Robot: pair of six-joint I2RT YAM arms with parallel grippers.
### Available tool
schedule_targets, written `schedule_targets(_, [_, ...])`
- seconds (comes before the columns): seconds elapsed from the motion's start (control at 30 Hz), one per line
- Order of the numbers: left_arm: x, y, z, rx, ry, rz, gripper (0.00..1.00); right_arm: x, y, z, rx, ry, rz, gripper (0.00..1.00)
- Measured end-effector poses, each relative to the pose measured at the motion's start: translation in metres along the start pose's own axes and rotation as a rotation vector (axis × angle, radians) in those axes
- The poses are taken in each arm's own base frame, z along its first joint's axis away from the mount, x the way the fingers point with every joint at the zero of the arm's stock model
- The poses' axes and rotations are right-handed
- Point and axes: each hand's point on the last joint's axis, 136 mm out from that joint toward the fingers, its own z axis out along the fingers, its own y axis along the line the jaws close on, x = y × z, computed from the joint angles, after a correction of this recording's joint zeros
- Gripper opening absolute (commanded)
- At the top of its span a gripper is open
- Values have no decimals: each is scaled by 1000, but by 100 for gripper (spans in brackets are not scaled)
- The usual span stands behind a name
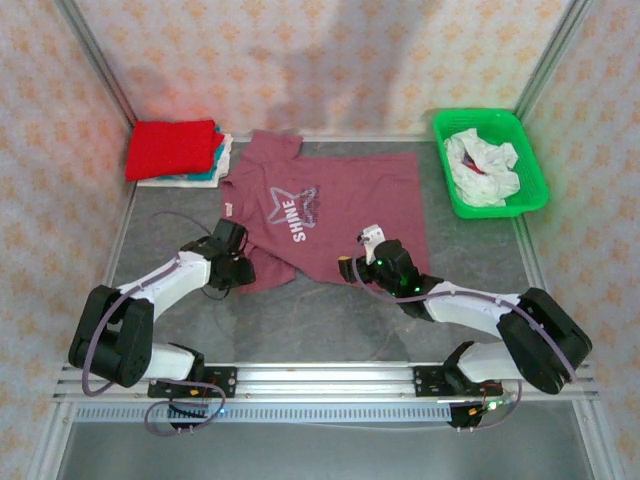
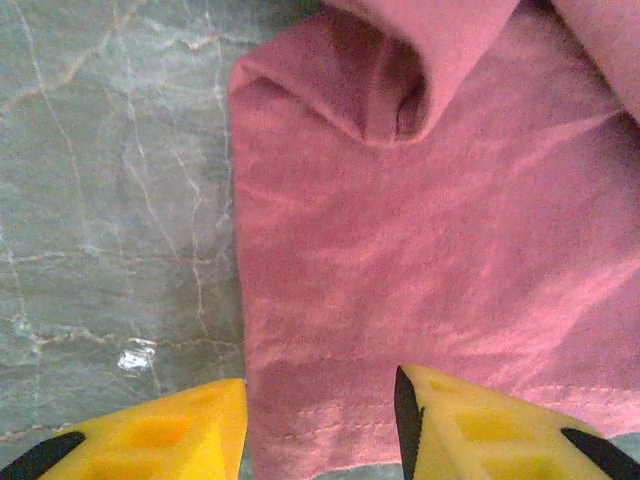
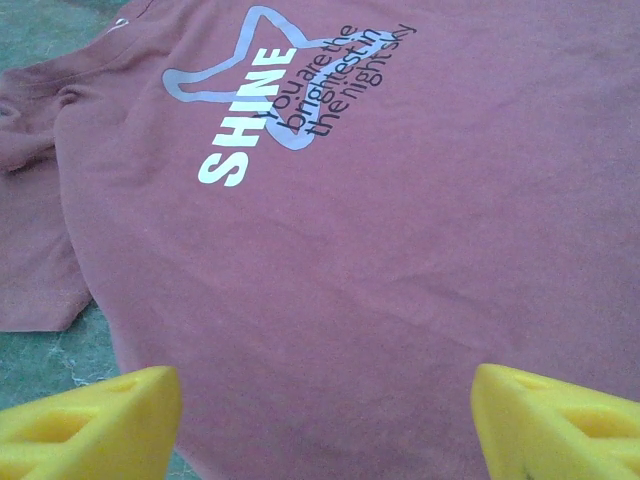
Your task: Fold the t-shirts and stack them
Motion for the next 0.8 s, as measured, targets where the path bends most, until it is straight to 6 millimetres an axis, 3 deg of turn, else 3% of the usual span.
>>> schedule_targets(0.33, [4,4,9,-29,27,1,45,-12,0,-5,0,-47,4,77])
schedule_targets(0.8, [3,5,15,-32,19,-2,20,-13,-1,-6,6,-52,5,77])
